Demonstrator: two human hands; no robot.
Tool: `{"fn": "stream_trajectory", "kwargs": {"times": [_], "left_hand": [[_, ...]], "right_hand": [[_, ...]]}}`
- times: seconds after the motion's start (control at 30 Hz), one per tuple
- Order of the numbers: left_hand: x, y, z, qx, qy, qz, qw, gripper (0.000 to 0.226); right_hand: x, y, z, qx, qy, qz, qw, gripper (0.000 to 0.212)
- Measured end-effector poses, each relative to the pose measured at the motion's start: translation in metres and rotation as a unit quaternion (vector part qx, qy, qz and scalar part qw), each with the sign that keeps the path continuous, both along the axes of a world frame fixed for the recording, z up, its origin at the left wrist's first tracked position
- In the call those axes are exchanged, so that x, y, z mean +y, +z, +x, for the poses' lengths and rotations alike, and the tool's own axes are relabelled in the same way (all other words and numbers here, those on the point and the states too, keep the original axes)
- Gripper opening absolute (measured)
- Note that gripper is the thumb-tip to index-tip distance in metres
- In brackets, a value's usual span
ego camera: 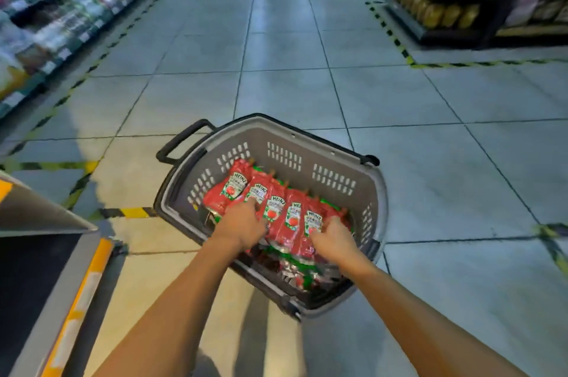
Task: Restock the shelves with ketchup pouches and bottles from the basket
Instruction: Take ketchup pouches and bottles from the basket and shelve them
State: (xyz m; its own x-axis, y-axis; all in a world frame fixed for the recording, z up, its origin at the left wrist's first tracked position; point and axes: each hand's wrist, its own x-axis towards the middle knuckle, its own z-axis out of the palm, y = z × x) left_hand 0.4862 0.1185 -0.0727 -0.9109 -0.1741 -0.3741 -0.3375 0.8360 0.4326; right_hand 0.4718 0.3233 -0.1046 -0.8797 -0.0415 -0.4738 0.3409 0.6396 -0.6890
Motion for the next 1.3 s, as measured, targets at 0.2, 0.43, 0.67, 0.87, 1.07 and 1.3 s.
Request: {"fn": "stream_trajectory", "kwargs": {"times": [0.2, 0.43, 0.67, 0.87, 1.07, 1.3], "left_hand": [[0.035, -0.068, -0.044, -0.1, -0.015, 0.072, 0.992, 0.065], [0.044, -0.118, -0.067, -0.103, -0.036, -0.058, 0.992, 0.07], [0.039, -0.12, -0.075, -0.113, 0.016, -0.052, 0.992, 0.012], [0.043, -0.111, -0.072, -0.093, 0.062, 0.019, 0.994, 0.044], [0.043, -0.097, -0.064, -0.069, 0.081, 0.05, 0.993, 0.032], [0.011, -0.053, -0.051, -0.013, 0.128, 0.111, 0.986, 0.019]], "right_hand": [[0.004, -0.049, -0.046, -0.128, -0.168, -0.011, 0.977, 0.075], [-0.002, -0.093, -0.058, -0.212, -0.112, 0.018, 0.971, 0.049], [0.0, -0.104, -0.056, -0.197, -0.121, 0.06, 0.971, 0.051], [-0.004, -0.093, -0.053, -0.202, -0.19, -0.026, 0.96, 0.088], [-0.006, -0.066, -0.047, -0.179, -0.256, -0.144, 0.939, 0.071], [0.004, -0.019, -0.026, -0.168, -0.19, -0.225, 0.941, 0.033]]}}
